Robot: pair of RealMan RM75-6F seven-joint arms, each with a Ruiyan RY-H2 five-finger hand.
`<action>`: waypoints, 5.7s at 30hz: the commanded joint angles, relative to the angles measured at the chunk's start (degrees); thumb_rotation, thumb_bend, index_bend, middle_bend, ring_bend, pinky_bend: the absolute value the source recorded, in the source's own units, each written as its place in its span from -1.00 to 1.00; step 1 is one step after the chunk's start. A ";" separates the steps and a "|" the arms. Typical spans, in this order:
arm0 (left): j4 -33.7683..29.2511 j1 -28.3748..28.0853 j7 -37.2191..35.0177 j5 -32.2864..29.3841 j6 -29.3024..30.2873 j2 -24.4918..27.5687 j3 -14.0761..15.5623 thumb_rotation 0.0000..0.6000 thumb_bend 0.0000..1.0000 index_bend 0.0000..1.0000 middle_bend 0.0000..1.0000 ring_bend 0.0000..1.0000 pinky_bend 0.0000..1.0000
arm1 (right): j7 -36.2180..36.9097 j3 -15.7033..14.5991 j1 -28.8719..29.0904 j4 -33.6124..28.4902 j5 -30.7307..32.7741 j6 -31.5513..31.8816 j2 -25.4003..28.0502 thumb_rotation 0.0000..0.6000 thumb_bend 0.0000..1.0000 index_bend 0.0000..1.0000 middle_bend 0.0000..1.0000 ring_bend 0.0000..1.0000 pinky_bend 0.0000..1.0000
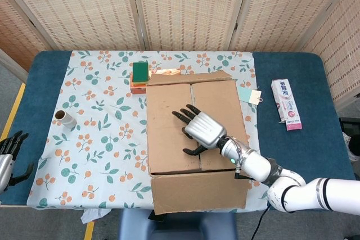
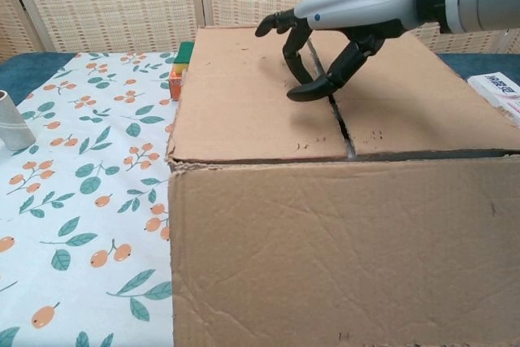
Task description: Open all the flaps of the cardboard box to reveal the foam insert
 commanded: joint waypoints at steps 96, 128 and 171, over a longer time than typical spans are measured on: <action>-23.92 -44.69 27.45 -4.89 -35.25 -3.90 -13.81 1.00 1.00 -0.06 -0.99 -1.00 -1.00 | 74.75 -5.26 -52.56 36.16 -35.69 61.10 0.60 0.16 -0.18 0.01 -1.00 -1.00 -1.00; 1.73 -64.44 20.42 -15.33 -45.98 -22.25 -14.45 1.00 1.00 -0.08 -0.97 -1.00 -1.00 | 84.69 -4.52 -50.34 40.68 -33.68 51.65 1.36 0.17 -0.18 -0.01 -1.00 -1.00 -1.00; -10.05 -66.22 39.37 -26.32 -30.50 -17.74 -8.97 1.00 1.00 0.15 -0.97 -1.00 -1.00 | 84.95 -5.32 -50.94 39.30 -36.43 53.40 2.22 0.17 -0.18 -0.02 -1.00 -1.00 -1.00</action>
